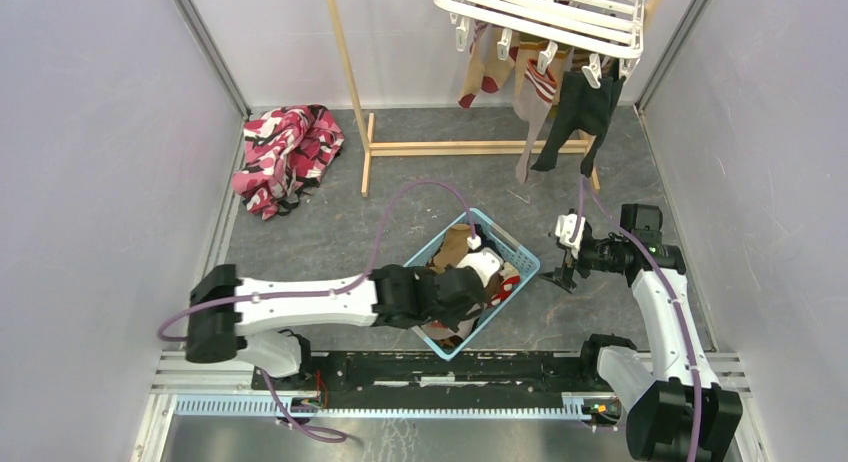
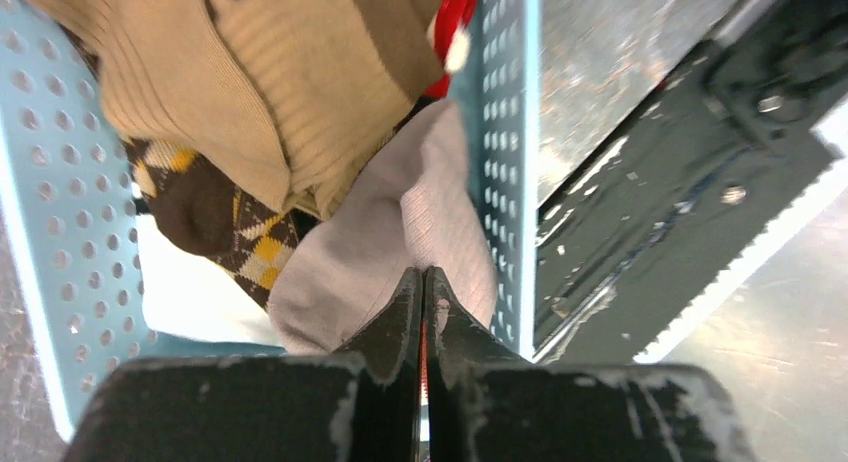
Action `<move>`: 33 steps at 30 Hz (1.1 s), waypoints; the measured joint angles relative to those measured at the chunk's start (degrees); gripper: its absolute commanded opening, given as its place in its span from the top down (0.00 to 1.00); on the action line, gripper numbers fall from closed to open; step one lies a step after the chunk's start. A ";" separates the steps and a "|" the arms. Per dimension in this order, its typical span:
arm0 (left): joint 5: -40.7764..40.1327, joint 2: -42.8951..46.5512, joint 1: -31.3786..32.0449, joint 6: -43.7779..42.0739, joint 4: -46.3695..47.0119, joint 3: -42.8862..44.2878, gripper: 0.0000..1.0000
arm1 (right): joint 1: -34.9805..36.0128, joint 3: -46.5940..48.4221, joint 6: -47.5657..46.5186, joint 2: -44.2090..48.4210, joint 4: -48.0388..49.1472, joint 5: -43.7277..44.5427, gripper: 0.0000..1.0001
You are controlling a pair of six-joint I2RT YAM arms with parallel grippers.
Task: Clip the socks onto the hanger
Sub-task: Pick up the sock from the bin.
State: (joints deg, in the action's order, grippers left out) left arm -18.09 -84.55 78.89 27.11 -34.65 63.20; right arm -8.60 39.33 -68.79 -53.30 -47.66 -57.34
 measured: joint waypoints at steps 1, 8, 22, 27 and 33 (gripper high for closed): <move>0.07 2.01 0.00 -0.59 1.01 -0.28 0.98 | 0.09 0.00 -0.02 0.11 0.00 -0.07 0.02; -0.87 18.32 -0.37 -4.09 13.81 -6.08 0.98 | 4.33 0.00 -4.02 0.90 -2.23 -3.96 0.02; -12.76 32.33 -2.05 6.03 49.46 -33.94 0.98 | 18.36 15.41 -24.09 -11.08 -20.00 -17.75 0.02; -19.39 32.09 -2.19 14.99 53.44 -34.56 0.98 | 22.29 11.67 -11.54 -9.55 -10.69 -14.84 0.02; -24.57 27.12 -2.38 23.54 50.95 -29.00 0.98 | 31.95 2.16 12.85 -1.53 11.47 0.55 0.02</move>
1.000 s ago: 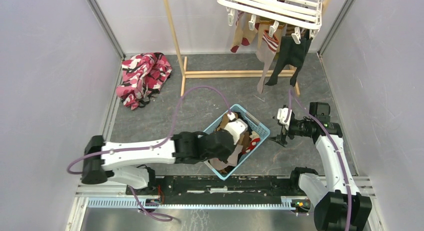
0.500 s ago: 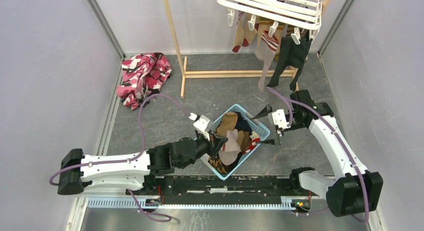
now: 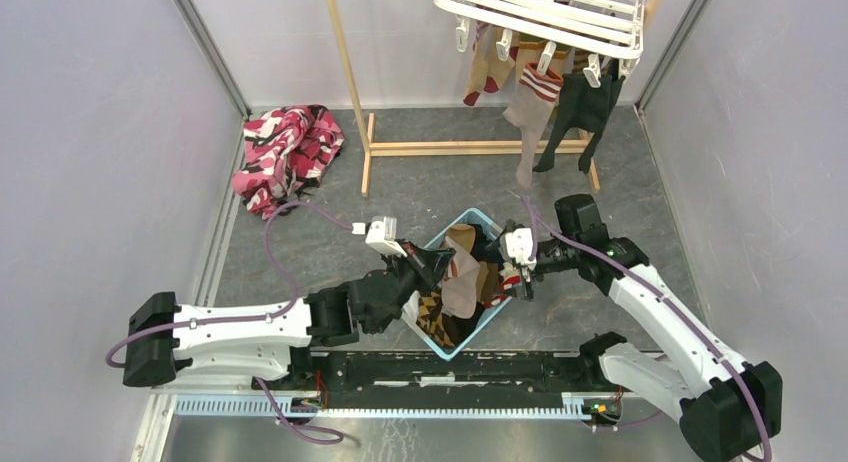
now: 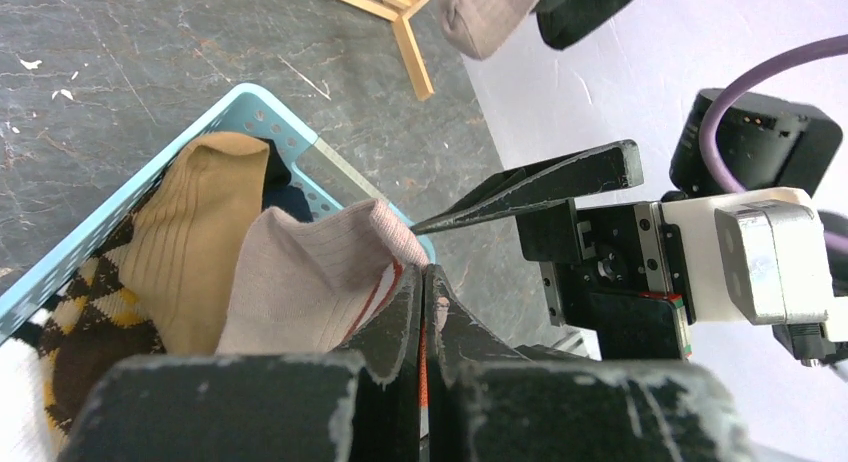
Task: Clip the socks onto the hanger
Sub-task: Pick up the sock from the bin.
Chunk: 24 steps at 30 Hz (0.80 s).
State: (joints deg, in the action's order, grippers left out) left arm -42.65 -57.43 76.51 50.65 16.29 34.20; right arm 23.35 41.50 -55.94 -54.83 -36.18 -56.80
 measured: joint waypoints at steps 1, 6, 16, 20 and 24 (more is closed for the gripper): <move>-0.72 -0.44 0.00 0.94 -0.48 0.74 0.98 | 0.02 0.07 1.88 0.04 2.08 0.26 0.02; -2.58 -1.25 0.00 4.92 -0.15 1.31 0.98 | 0.02 -3.82 13.70 0.96 16.09 -0.81 0.03; -3.23 -3.82 0.00 8.48 0.79 1.31 0.98 | 0.02 -8.41 30.69 -0.48 31.65 -3.02 0.55; -2.93 -3.93 0.00 8.70 1.49 1.33 0.98 | 0.02 -8.11 32.20 -2.32 32.37 -3.63 1.00; -2.10 -4.13 -0.07 8.50 2.01 1.33 0.81 | 0.00 -6.38 30.95 -3.54 29.55 -4.20 1.00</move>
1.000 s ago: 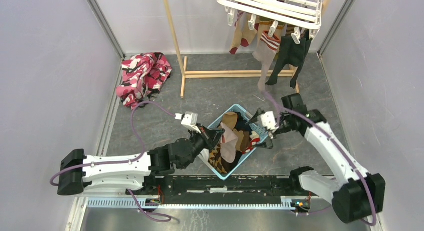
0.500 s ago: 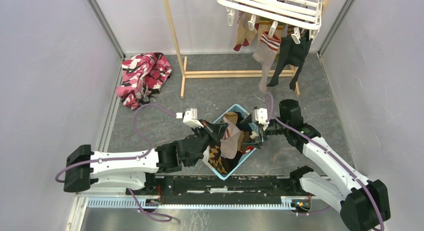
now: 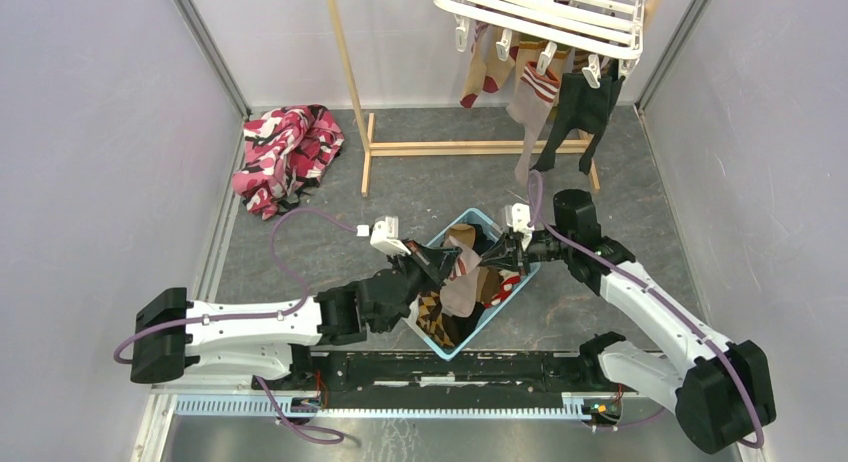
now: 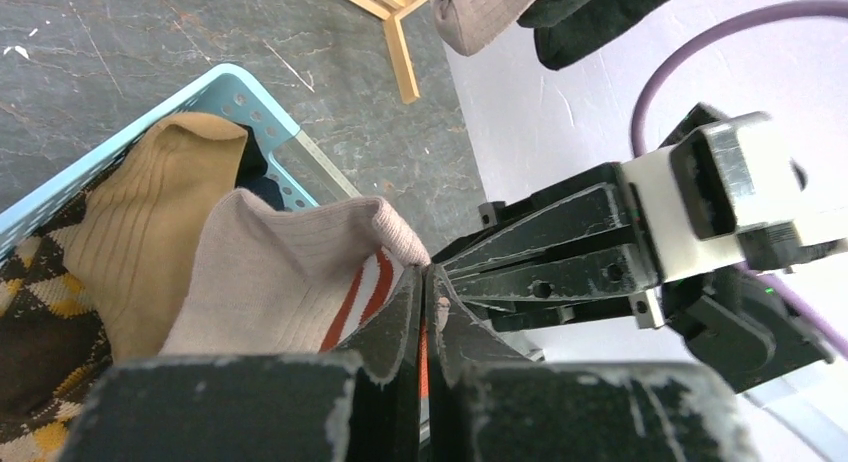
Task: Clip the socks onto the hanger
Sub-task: Pick up the sock from the bin.
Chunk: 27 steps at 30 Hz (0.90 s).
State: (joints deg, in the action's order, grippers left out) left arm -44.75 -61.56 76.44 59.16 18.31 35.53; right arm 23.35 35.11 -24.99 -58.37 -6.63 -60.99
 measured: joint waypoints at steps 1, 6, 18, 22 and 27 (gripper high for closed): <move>0.37 -0.11 -0.17 -0.44 -0.02 0.04 0.72 | -0.04 0.74 -0.98 -0.15 -1.40 -0.20 1.00; 3.91 -1.03 -1.66 -6.08 -5.73 2.43 0.37 | -3.72 8.09 -11.85 -1.79 -14.23 -5.22 1.00; 34.69 14.99 -2.08 -41.46 3.65 -17.18 0.16 | -7.50 9.79 -25.79 -7.28 -29.11 -11.17 1.00; 37.35 8.66 -1.68 -45.09 16.06 -22.69 0.16 | -7.58 9.79 -27.06 -7.45 -30.40 -11.47 1.00; 33.77 -10.21 1.14 -45.99 38.82 -24.02 0.17 | -7.67 9.79 -27.41 -7.45 -30.69 -11.54 1.00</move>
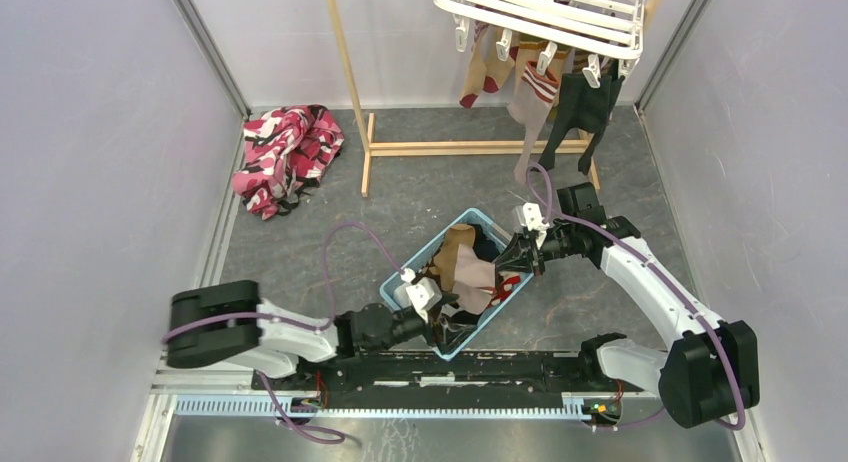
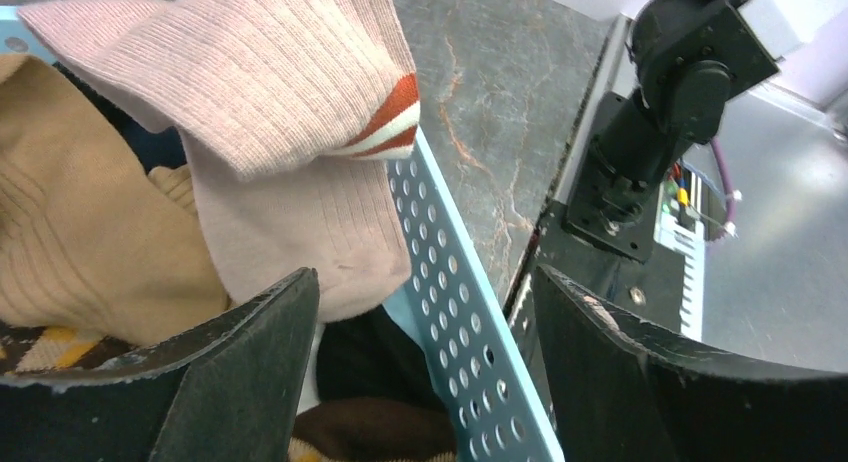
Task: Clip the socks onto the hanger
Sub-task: Pick up the sock from the bin.
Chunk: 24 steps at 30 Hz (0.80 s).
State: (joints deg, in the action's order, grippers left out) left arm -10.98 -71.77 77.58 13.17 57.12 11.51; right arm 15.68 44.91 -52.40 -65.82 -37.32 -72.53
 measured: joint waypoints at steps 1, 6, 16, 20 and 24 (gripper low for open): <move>-1.38 -3.58 0.72 0.02 4.13 0.24 0.19 | -0.04 0.00 0.02 0.00 -0.04 -0.04 1.00; -9.90 -17.62 2.71 0.81 18.97 4.81 0.39 | -0.39 0.00 0.02 0.00 -0.07 -0.15 1.00; -20.76 -22.12 2.80 5.84 26.47 9.29 0.92 | -0.70 0.00 -0.31 0.00 -0.11 -0.35 1.00; -21.40 -19.04 2.80 7.04 22.73 9.44 0.98 | -0.70 0.44 -2.93 -0.33 -2.14 -0.33 1.00; -20.20 -11.43 2.78 8.11 13.38 10.05 0.98 | -0.81 1.84 -6.16 -1.33 -5.09 -0.11 1.00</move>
State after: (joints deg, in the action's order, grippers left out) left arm -31.18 -83.20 80.36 21.28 70.50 21.56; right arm 14.87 46.74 -58.57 -67.16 -42.41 -72.64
